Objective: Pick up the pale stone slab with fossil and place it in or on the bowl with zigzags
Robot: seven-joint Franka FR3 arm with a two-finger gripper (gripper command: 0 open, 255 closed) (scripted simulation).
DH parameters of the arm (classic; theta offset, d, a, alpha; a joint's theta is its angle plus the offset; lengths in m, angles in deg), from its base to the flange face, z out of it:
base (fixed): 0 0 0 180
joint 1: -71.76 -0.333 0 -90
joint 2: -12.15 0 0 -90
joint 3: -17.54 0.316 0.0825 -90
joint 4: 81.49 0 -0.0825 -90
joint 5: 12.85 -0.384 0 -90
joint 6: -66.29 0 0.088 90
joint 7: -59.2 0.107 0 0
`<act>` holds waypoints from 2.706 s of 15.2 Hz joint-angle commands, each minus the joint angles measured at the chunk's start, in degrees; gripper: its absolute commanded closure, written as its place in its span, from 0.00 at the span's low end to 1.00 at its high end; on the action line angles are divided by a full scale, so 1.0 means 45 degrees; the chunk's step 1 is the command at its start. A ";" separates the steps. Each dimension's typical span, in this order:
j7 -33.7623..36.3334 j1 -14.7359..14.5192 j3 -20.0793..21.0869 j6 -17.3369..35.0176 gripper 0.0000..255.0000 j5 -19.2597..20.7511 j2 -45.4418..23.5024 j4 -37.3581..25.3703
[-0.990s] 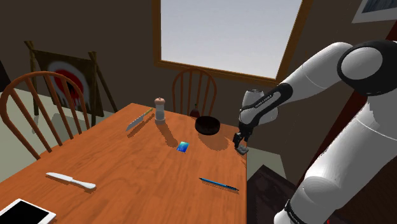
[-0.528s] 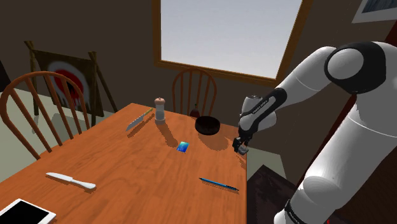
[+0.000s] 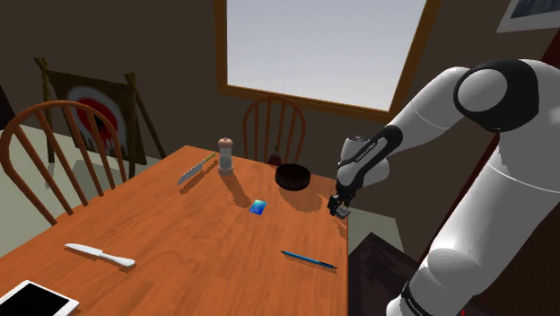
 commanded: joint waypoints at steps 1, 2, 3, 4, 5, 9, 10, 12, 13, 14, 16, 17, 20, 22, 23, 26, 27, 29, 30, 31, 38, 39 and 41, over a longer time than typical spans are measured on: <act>0.0000 0.0000 0.0000 0.0000 1.00 0.0000 0.0000 0.0000; 0.0000 0.0000 0.0000 0.0000 1.00 0.0000 0.0000 0.0000; 0.0000 0.0000 0.0000 0.0000 1.00 0.0000 0.0000 0.0000; 0.0001 0.0000 0.0000 -0.0001 1.00 0.0000 0.0001 0.0000; 0.0000 0.0000 0.0000 0.0000 1.00 0.0000 0.0000 0.0000; 0.0003 -0.0001 0.0001 -0.0001 1.00 0.0001 0.0002 0.0001; -0.0001 0.0000 0.0000 0.0002 1.00 -0.0001 -0.0002 -0.0001; 0.0110 0.0020 -0.0004 -0.0435 1.00 0.0176 0.0423 -0.0022; 0.0157 0.0032 -0.0001 -0.0654 1.00 0.0253 0.0630 -0.0039; 0.0200 0.0045 0.0006 -0.0874 1.00 0.0322 0.0835 -0.0058; 0.0272 0.0072 0.0028 -0.1314 1.00 0.0442 0.1233 -0.0107; 0.0303 0.0085 0.0041 -0.1534 1.00 0.0492 0.1426 -0.0137; 0.0375 0.0122 0.0090 -0.2192 1.00 0.0614 0.1985 -0.0245; 0.0411 0.0143 0.0128 -0.2629 1.00 0.0674 0.2337 -0.0334; 0.0425 0.0153 0.0148 -0.2847 1.00 0.0698 0.2508 -0.0383; 0.0457 0.0179 0.0211 -0.3495 1.00 0.0753 0.2995 -0.0549; 0.0464 0.0186 0.0233 -0.3710 1.00 0.0766 0.3149 -0.0611; 0.0475 0.0198 0.0277 -0.4136 1.00 0.0784 0.3444 -0.0744; 0.0479 0.0203 0.0300 -0.4347 1.00 0.0790 0.3586 -0.0815; 0.0482 0.0208 0.0323 -0.4558 1.00 0.0795 0.3723 -0.0889; 0.0479 0.0223 0.0482 -0.5998 1.00 0.0786 0.4569 -0.1490; 0.0478 0.0223 0.0491 -0.6076 1.00 0.0784 0.4610 -0.1528; 0.0561 -0.0065 0.0569 -0.5988 1.00 0.0445 0.3613 -0.2415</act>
